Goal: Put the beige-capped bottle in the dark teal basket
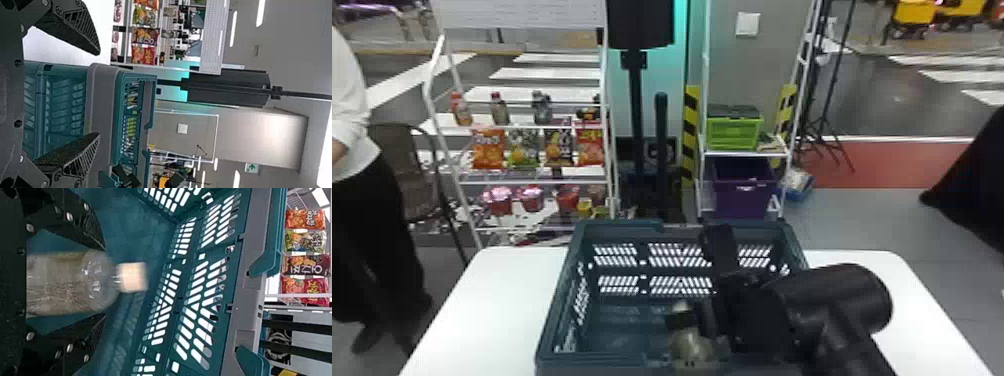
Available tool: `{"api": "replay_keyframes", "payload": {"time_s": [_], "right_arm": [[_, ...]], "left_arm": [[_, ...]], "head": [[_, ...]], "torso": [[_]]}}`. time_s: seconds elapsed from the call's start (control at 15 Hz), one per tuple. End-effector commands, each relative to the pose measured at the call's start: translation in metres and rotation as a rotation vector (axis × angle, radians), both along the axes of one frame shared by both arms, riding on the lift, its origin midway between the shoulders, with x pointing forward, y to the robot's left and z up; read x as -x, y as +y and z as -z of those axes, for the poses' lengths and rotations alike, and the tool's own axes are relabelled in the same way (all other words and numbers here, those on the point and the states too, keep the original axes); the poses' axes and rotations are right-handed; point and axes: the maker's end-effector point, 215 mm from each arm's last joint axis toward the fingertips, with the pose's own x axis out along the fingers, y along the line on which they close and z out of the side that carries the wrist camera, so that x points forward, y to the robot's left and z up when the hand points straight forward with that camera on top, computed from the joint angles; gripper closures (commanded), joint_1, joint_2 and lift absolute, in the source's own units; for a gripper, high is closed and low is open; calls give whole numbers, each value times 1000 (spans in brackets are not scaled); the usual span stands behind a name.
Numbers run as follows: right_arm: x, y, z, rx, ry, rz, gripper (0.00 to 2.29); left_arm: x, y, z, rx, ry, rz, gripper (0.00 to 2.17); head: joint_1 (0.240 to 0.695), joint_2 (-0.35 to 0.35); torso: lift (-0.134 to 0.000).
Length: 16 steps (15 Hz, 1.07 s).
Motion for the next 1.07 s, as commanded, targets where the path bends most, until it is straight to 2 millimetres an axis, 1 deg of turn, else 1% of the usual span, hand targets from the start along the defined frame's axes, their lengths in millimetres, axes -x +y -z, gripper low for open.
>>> {"api": "replay_keyframes", "payload": {"time_s": [0.0, 0.33, 0.87, 1.0], "right_arm": [[1, 1, -1, -3, -1, -1, 26], [2, 3, -1, -11, -1, -3, 33], [2, 4, -10, -23, -21, 2, 43], [4, 5, -11, -30, -26, 3, 43]], "left_arm": [[0, 0, 0, 0, 0, 0, 157], [0, 0, 0, 1, 0, 0, 157], [1, 0, -5, 6, -14, -1, 157], [0, 1, -11, 7, -23, -1, 157]], "head": [[499, 0], [499, 0], [499, 0], [499, 0]], "torso": [[0], [0], [0], [0]]}}
